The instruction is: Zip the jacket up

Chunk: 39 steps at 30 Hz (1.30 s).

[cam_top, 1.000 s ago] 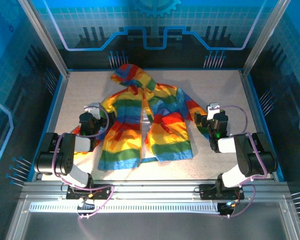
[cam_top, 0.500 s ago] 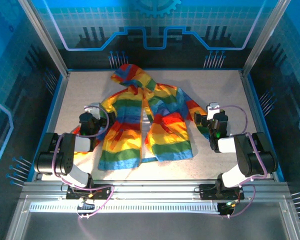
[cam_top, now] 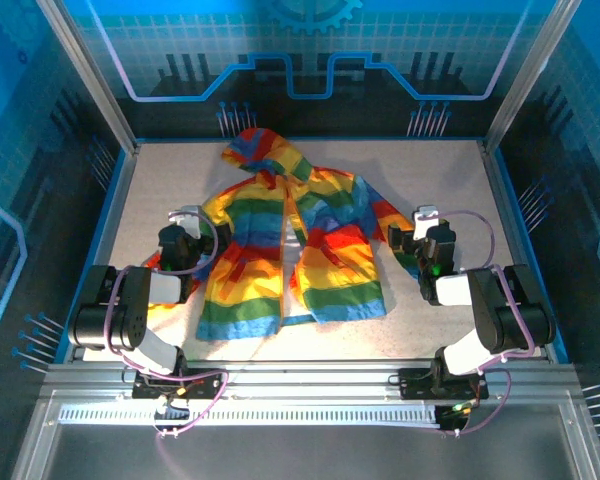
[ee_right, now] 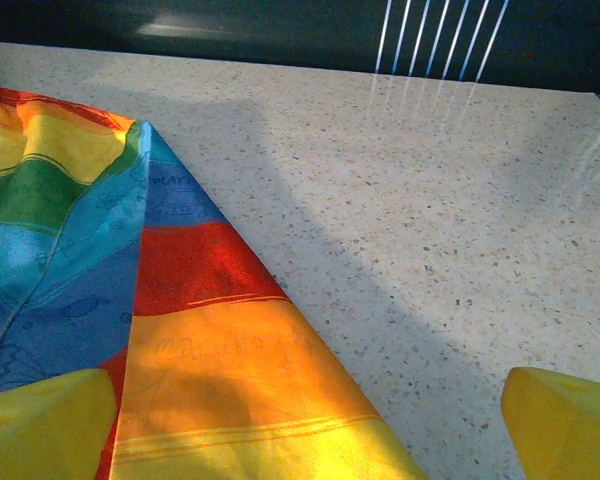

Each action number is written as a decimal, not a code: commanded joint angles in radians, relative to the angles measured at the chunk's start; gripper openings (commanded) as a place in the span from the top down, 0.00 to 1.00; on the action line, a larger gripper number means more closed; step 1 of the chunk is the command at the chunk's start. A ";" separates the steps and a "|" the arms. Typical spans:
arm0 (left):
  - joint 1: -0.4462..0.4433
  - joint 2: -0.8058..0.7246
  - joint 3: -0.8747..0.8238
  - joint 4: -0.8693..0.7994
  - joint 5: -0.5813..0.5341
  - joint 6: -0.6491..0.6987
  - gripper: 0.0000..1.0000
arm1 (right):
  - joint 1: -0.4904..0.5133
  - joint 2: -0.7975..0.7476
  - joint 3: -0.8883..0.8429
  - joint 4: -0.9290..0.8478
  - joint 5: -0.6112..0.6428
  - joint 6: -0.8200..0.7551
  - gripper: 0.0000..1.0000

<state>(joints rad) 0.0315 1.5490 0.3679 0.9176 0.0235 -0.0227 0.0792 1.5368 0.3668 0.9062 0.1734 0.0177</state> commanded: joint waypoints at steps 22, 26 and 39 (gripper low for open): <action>-0.057 -0.551 0.033 -0.590 -0.325 -0.098 0.01 | 0.175 -0.318 0.376 -0.895 -0.126 0.168 0.05; -0.059 -0.731 0.078 -0.858 -0.250 -0.147 0.06 | 0.342 -0.207 0.494 -1.053 -0.171 0.255 0.32; -0.445 -0.769 0.066 -1.286 -0.001 -0.610 0.52 | 0.800 0.105 0.607 -1.196 -0.064 0.437 0.27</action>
<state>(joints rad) -0.3069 0.7685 0.4633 -0.2451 0.0090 -0.4957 0.8402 1.6241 0.9428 -0.2047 0.0391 0.4191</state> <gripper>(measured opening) 0.481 0.725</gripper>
